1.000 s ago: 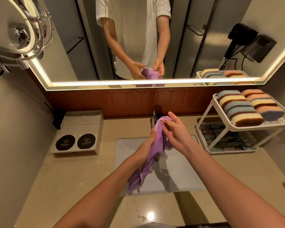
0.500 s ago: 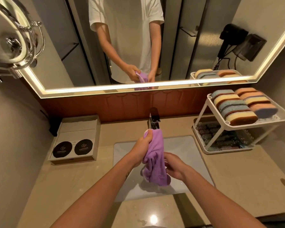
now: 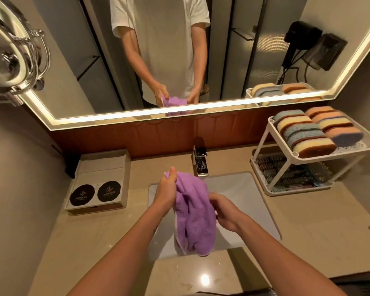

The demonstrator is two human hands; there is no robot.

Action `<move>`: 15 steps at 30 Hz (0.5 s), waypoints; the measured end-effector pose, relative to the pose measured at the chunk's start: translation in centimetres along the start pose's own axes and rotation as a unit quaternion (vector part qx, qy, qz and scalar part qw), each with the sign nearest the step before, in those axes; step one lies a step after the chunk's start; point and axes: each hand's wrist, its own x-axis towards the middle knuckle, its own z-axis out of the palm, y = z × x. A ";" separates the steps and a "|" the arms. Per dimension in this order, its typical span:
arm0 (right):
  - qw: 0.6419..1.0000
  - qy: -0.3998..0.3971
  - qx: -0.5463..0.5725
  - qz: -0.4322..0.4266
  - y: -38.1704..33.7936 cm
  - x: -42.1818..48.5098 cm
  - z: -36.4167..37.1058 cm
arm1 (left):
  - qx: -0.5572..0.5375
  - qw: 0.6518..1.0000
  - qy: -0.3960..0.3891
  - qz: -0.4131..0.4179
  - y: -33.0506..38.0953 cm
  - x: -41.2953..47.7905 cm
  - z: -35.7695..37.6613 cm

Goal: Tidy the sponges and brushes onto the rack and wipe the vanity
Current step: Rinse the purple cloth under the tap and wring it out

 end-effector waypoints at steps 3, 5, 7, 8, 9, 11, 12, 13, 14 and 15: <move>0.987 0.090 0.064 -0.115 -0.5 -0.2 -1.1 | 0.071 0.996 0.047 0.015 -1.8 1.2 -1.5; 0.984 0.059 0.106 -0.133 -0.9 -0.3 -2.0 | 0.046 0.997 0.061 -0.011 -2.6 1.7 -2.2; 0.979 0.017 0.161 -0.127 -1.4 -0.3 -2.9 | 0.001 0.998 0.061 -0.032 -2.8 1.9 -2.4; 0.976 0.007 0.181 -0.119 -1.8 -0.3 -3.2 | -0.020 0.997 0.060 -0.047 -2.7 2.0 -2.4; 0.977 0.014 0.182 -0.111 -2.1 -0.4 -3.4 | -0.031 0.996 0.059 -0.062 -2.5 2.0 -2.4; 0.983 0.039 0.149 -0.099 -3.0 -0.5 -3.7 | -0.030 0.994 0.069 -0.084 -2.6 2.3 -2.6; 0.986 0.054 0.126 -0.096 -3.4 -0.5 -3.7 | -0.029 0.992 0.084 -0.092 -2.7 2.6 -2.8; 0.987 0.074 0.099 -0.098 -3.8 -0.6 -3.8 | -0.032 0.989 0.103 -0.100 -2.8 2.6 -3.0; 0.987 0.091 0.082 -0.103 -4.3 -0.6 -3.8 | -0.041 0.986 0.126 -0.105 -2.8 2.7 -3.2; 0.986 0.107 0.071 -0.109 -4.7 -0.7 -4.0 | -0.045 0.983 0.150 -0.101 -2.8 2.8 -3.4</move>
